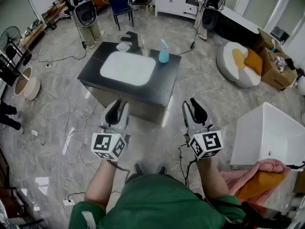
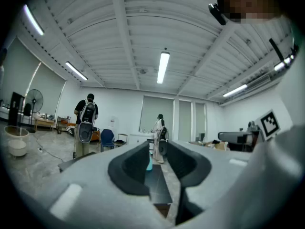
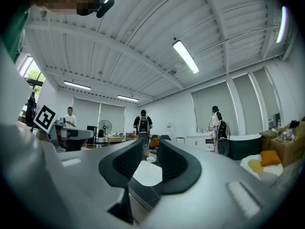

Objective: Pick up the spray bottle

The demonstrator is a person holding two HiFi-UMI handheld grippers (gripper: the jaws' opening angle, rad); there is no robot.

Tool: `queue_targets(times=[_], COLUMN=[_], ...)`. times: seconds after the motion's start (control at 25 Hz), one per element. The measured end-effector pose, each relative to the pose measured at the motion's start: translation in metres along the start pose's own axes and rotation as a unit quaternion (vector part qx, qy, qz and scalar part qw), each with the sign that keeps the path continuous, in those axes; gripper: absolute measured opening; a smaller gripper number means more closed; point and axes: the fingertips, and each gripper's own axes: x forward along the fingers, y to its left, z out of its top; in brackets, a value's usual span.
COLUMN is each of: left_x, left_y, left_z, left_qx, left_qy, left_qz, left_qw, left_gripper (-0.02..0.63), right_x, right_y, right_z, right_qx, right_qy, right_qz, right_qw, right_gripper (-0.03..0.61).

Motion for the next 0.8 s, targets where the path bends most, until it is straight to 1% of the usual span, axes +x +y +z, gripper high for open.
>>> queue_targets(times=[0.36, 0.52, 0.64, 0.8], left_x=[-0.001, -0.004, -0.008, -0.017], left_y=[-0.002, -0.009, -0.014, -0.016], left_z=[0.002, 0.003, 0.006, 0.009], left_qx=[0.001, 0.002, 0.005, 0.006], left_qy=[-0.001, -0.005, -0.01, -0.017], left_qz=[0.004, 0.009, 0.016, 0.028], left_qw=[1.0, 0.9999, 0.9998, 0.9994], left_gripper=[0.112, 0.112, 0.113, 0.114], right_x=[-0.003, -0.009, -0.013, -0.015], right_y=[-0.001, -0.004, -0.008, -0.012], right_z=[0.002, 0.003, 0.005, 0.006], right_qx=[-0.002, 0.009, 0.017, 0.015], right_qy=[0.0, -0.01, -0.015, -0.015], right_qz=[0.002, 0.007, 0.011, 0.016], right_qw=[1.0, 1.0, 1.0, 1.0], right_gripper=[0.107, 0.107, 0.106, 0.106])
